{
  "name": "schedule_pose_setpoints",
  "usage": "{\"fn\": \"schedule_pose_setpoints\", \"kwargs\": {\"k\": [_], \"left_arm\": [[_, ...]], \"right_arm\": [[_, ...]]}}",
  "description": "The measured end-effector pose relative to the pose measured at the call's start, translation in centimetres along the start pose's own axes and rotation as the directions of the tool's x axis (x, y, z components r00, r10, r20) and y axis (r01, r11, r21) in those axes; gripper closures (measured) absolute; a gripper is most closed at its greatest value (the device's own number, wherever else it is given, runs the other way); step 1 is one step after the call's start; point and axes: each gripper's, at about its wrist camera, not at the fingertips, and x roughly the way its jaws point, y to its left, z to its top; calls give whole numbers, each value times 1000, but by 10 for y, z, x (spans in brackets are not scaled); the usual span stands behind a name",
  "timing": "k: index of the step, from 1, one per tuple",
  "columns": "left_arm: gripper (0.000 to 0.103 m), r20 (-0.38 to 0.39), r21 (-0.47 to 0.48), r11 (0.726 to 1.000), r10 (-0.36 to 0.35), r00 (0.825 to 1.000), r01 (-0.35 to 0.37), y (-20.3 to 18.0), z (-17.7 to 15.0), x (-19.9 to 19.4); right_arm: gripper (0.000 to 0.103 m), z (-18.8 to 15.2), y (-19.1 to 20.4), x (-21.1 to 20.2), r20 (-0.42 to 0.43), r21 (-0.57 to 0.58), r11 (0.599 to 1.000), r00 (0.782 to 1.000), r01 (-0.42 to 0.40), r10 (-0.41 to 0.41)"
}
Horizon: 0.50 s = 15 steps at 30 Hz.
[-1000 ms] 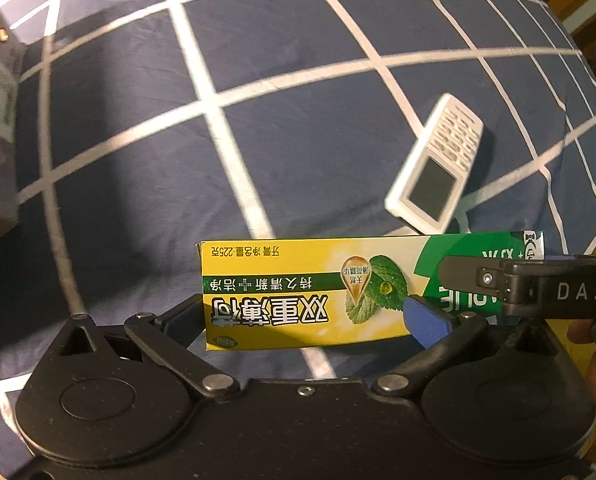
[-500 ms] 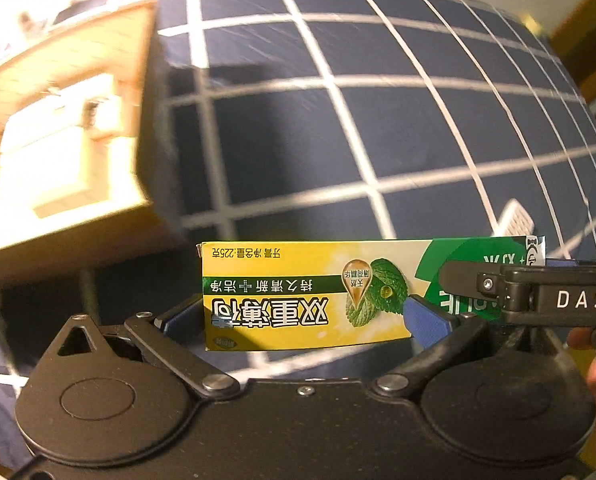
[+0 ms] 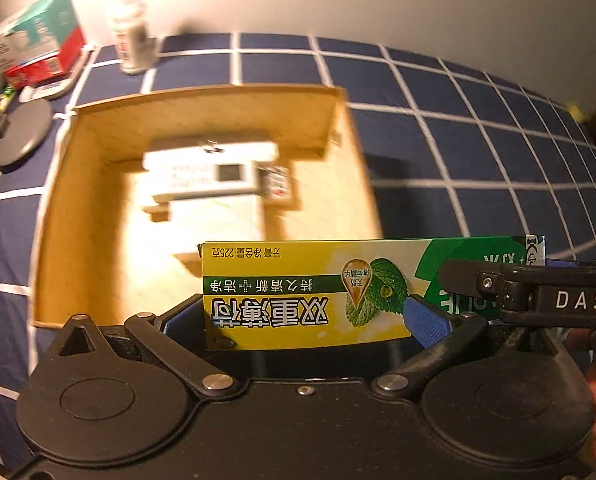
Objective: Organize objects
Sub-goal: 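Lift the toothpaste box with the right gripper and carry it over the cardboard box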
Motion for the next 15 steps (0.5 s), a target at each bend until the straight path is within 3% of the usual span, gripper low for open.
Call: {"fn": "schedule_pose_setpoints", "kwargs": {"k": [7, 15], "left_arm": [[0, 14, -51, 998, 23, 1000, -23, 61, 11, -4], [0, -31, -102, 995, 19, 999, -22, 112, 12, 12]], "right_arm": [[0, 13, 67, 21, -8, -58, 998, 1000, -12, 11], [0, 17, 111, 55, -69, -91, 996, 998, 4, -10]]}}
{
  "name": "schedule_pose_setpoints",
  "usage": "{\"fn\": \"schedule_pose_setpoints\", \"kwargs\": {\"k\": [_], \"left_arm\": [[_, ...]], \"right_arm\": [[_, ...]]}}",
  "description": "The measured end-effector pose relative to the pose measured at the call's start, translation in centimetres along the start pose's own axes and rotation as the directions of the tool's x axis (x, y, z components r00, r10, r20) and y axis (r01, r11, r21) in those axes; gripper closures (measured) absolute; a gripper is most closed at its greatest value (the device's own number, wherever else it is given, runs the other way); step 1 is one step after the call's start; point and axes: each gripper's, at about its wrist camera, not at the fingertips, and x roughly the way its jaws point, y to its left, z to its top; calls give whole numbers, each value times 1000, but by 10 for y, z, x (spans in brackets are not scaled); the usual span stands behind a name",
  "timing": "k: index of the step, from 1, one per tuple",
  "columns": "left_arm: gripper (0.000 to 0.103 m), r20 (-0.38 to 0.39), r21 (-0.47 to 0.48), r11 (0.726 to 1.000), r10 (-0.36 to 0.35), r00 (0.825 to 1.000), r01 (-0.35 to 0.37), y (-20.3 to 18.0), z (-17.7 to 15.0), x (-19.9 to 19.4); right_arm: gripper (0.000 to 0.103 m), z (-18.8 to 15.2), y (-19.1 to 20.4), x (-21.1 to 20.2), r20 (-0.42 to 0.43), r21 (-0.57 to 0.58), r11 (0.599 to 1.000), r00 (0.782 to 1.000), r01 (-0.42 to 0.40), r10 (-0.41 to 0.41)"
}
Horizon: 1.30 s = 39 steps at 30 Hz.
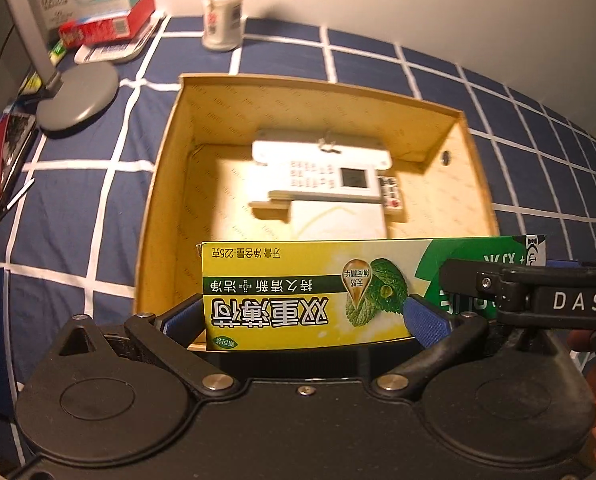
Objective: Organize objects
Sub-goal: 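Lift the toothpaste box with the right gripper and carry it over the cardboard box, then lower the toothpaste box into the cardboard box and open the right gripper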
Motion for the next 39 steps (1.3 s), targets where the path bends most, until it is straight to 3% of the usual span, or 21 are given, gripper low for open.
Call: {"fn": "schedule_pose_setpoints", "kwargs": {"k": [19, 39], "left_arm": [[0, -128, -3, 1000, 24, 992, -25, 33, 8, 48], [0, -207, 53, 989, 149, 967, -141, 26, 13, 81]], "right_arm": [[0, 5, 15, 63, -116, 11, 1000, 993, 27, -26], [0, 12, 12, 104, -211, 4, 1000, 977, 22, -21]]}}
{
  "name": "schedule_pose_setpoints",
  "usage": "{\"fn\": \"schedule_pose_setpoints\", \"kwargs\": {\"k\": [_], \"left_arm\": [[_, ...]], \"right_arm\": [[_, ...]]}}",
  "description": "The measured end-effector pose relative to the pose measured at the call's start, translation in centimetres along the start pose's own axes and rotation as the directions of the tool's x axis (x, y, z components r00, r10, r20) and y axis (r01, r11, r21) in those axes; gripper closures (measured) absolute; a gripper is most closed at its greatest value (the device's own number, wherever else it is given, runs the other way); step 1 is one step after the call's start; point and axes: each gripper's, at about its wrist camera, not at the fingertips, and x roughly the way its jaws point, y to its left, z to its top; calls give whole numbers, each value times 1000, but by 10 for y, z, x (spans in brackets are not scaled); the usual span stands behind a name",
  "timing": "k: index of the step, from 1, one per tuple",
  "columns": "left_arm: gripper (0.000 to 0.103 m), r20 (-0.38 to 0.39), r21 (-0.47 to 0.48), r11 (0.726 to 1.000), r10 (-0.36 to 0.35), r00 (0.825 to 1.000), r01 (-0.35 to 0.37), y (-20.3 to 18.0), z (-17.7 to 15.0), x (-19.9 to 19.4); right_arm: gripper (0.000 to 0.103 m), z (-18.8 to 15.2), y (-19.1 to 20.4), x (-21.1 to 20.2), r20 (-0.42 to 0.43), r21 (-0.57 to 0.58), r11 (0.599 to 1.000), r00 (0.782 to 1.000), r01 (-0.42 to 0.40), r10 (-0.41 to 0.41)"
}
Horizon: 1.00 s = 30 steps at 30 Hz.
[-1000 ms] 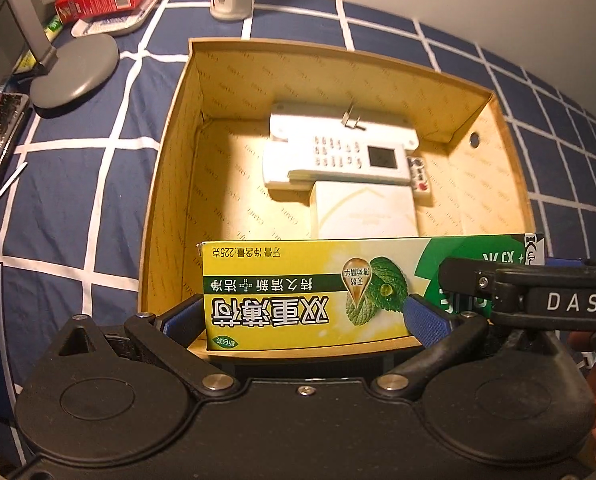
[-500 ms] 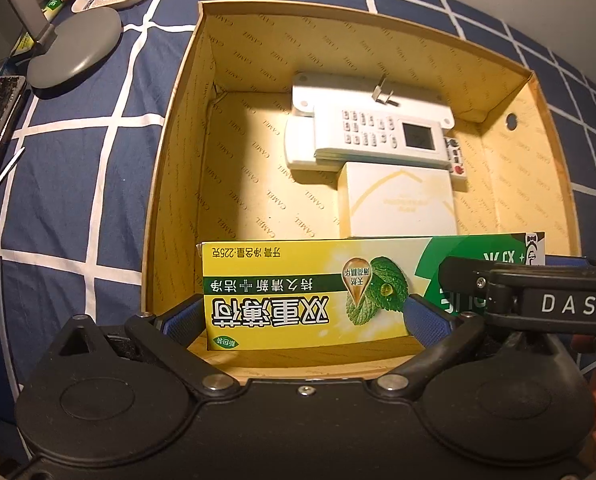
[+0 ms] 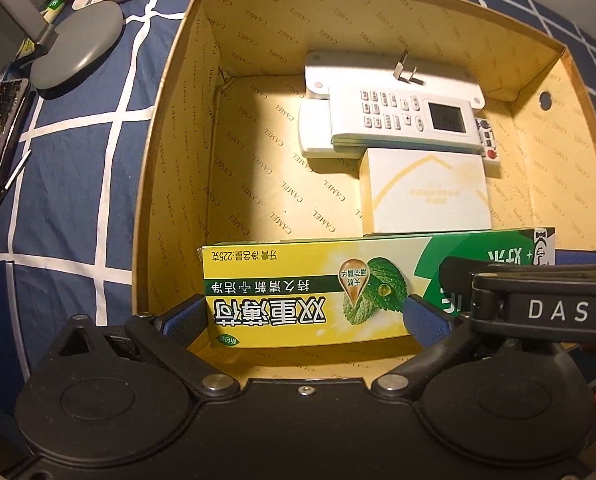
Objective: Organize objects
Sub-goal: 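Lower the toothpaste box into the cardboard box and open the right gripper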
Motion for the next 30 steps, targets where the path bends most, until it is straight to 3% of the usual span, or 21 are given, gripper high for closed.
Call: {"fn": "schedule_pose_setpoints", "kwargs": {"k": [30], "left_arm": [[0, -36, 10, 994, 110, 993, -110, -17, 8, 17]], "right_arm": [[2, 9, -12, 25, -51, 32, 999, 998, -23, 24]]}}
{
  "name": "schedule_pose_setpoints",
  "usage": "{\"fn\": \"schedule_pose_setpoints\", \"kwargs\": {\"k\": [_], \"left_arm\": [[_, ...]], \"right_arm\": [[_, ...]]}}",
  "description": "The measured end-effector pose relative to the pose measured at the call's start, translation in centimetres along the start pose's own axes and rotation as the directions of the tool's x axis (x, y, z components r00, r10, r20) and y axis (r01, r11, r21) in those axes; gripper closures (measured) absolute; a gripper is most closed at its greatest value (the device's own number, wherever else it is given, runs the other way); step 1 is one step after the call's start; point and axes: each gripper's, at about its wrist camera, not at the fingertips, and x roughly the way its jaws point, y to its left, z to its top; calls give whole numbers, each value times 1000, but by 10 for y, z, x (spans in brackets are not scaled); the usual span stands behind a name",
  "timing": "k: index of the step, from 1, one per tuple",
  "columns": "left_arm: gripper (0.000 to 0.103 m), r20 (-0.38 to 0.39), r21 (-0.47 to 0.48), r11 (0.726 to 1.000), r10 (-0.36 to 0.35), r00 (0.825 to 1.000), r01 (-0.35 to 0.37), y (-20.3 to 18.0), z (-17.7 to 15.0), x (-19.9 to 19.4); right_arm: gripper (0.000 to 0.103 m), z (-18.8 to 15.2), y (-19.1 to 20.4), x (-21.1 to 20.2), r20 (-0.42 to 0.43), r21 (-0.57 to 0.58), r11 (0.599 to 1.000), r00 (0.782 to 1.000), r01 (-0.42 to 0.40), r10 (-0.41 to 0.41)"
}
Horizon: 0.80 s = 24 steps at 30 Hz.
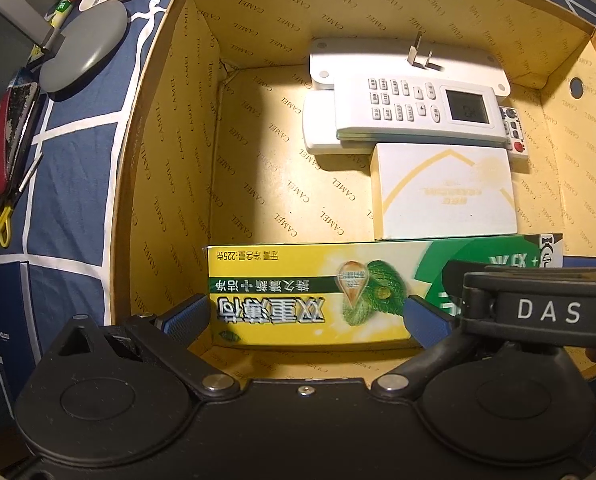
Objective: Organize objects
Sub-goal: 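Lower the toothpaste box into the cardboard box and open the right gripper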
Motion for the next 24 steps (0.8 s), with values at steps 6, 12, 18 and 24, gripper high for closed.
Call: {"fn": "schedule_pose_setpoints", "kwargs": {"k": [6, 12, 18, 24], "left_arm": [[0, 4, 5, 1000, 6, 1000, -6, -2, 0, 2], [0, 19, -5, 1000, -26, 999, 27, 1, -1, -4], [0, 78, -31, 997, -67, 995, 69, 6, -9, -24], [0, 145, -65, 990, -116, 983, 126, 11, -26, -49]], "right_arm": [[2, 0, 2, 2, 9, 1, 1000, 1000, 19, -19], [2, -1, 5, -5, 31, -3, 1000, 999, 18, -17], [2, -7, 10, -28, 92, -16, 1000, 996, -13, 15], [2, -19, 8, -60, 178, -33, 999, 983, -26, 31]]}}
